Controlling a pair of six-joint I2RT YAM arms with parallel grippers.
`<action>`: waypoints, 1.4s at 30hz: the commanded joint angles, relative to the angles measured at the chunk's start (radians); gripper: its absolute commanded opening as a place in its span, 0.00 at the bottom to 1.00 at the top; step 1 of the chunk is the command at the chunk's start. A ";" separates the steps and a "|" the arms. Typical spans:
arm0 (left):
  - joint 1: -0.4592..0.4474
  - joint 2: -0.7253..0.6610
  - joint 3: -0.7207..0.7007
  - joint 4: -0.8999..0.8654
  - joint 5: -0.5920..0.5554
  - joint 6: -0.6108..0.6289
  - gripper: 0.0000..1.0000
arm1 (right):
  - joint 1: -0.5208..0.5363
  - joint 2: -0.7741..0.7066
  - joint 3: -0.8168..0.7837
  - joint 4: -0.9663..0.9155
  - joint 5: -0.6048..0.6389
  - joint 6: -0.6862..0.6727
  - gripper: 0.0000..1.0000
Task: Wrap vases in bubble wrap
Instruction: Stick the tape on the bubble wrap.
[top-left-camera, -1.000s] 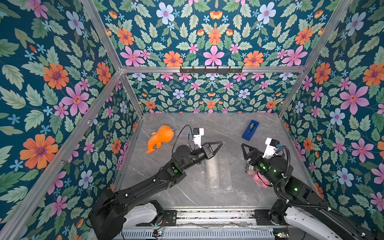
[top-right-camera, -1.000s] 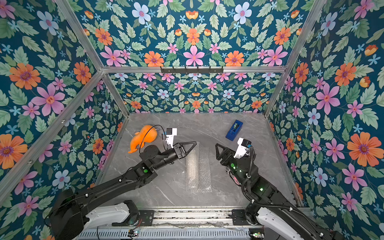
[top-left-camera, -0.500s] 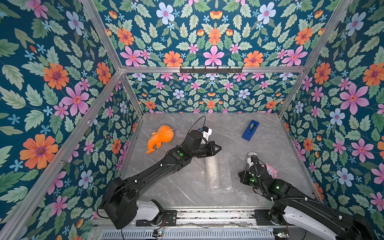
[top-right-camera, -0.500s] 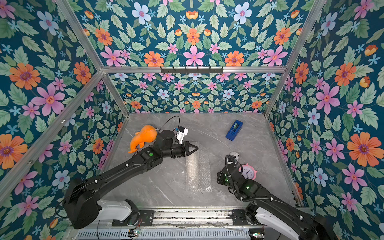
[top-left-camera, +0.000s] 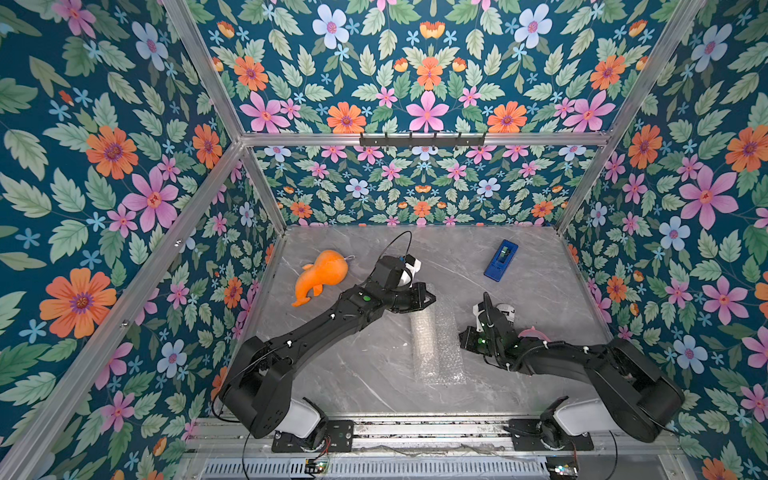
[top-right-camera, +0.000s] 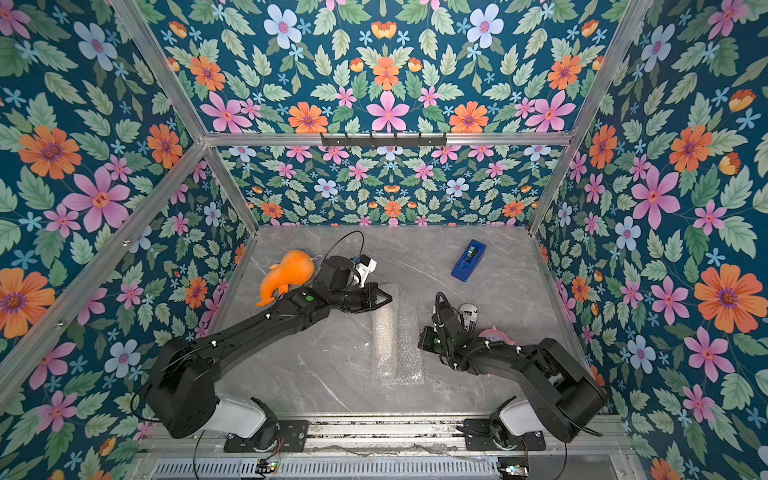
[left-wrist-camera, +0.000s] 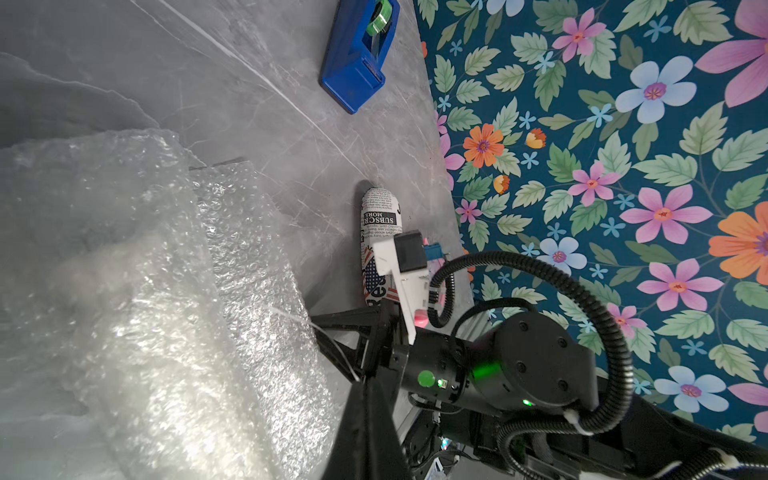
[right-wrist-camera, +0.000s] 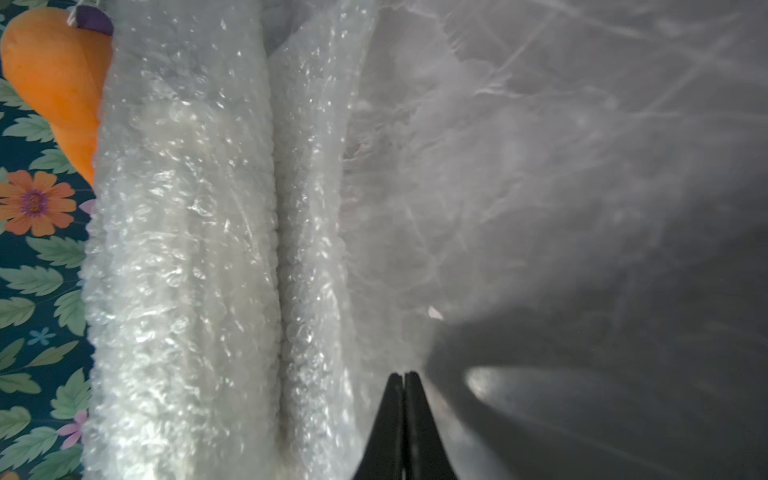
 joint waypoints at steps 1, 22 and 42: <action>0.010 0.006 0.009 -0.014 0.020 0.030 0.00 | -0.001 0.057 -0.001 0.227 -0.103 0.007 0.05; 0.022 0.066 0.041 0.026 0.033 0.037 0.00 | 0.101 0.135 0.039 0.482 -0.155 0.077 0.02; 0.023 0.200 0.047 -0.030 0.016 0.146 0.00 | 0.111 0.129 0.055 0.447 -0.156 0.065 0.02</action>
